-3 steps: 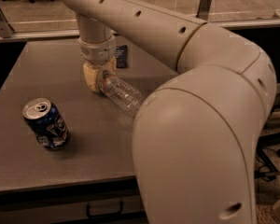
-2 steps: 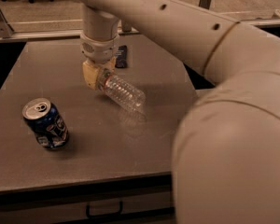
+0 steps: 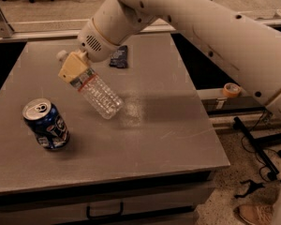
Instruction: Place water bottle upright
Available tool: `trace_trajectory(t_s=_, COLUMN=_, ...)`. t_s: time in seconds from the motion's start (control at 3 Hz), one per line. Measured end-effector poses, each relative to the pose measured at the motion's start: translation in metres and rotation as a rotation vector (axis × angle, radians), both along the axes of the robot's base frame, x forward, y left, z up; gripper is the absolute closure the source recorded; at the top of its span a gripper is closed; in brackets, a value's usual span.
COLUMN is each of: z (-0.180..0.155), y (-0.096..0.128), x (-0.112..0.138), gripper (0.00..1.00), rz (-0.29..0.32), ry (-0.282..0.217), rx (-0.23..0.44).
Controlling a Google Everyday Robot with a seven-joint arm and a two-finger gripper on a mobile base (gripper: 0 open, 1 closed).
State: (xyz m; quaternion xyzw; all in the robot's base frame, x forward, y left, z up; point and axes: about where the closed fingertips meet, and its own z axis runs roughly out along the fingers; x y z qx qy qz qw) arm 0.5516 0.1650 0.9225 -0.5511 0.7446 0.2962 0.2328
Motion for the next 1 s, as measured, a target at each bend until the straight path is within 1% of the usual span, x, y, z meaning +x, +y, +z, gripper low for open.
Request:
trace_trajectory(t_s=0.33, z=0.046, y=0.005, x=0.009, gripper=1.0, rz=0.012, ry=-0.078, rx=0.323)
trace_trajectory(t_s=0.67, z=0.076, y=-0.03, x=0.024, gripper=1.0, rz=-0.027, ry=-0.219, rx=0.497)
trace_trajectory(t_s=1.0, z=0.085, y=-0.056, x=0.023, gripper=1.0, rz=-0.022, ry=-0.315, rx=0.506)
